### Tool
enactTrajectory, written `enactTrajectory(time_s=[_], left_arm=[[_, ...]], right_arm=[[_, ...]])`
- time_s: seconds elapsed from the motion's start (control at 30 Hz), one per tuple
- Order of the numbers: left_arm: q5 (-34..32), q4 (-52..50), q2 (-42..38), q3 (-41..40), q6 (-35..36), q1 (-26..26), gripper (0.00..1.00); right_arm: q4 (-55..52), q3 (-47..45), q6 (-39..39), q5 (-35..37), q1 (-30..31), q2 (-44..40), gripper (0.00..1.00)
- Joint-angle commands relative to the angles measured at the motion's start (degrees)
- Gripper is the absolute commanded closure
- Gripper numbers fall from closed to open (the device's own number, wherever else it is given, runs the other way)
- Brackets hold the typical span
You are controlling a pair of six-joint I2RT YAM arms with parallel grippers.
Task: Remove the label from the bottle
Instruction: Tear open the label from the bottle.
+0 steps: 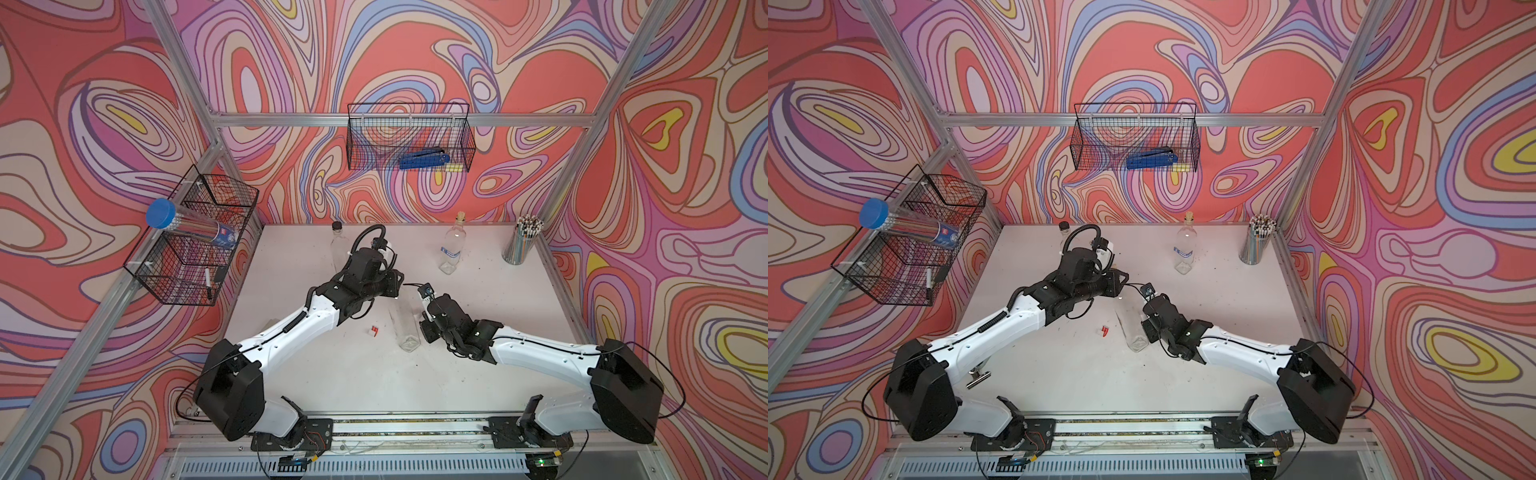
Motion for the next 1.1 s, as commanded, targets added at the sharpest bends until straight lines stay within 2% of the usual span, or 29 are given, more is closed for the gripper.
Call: enactTrajectory(time_s=[0.0,1.07], left_arm=[[-1.6,-5.04,0.25,-2.15,3.82,-0.01,1.0],[-1.36,-3.61,-0.41,-2.9,4.16,0.0,1.0]], right_arm=[[0.53,0.27,-0.38,0.0,-0.48,0.94,1.0],[-0.21,0.99,-0.32,-0.4,-1.25,0.68,1.0]])
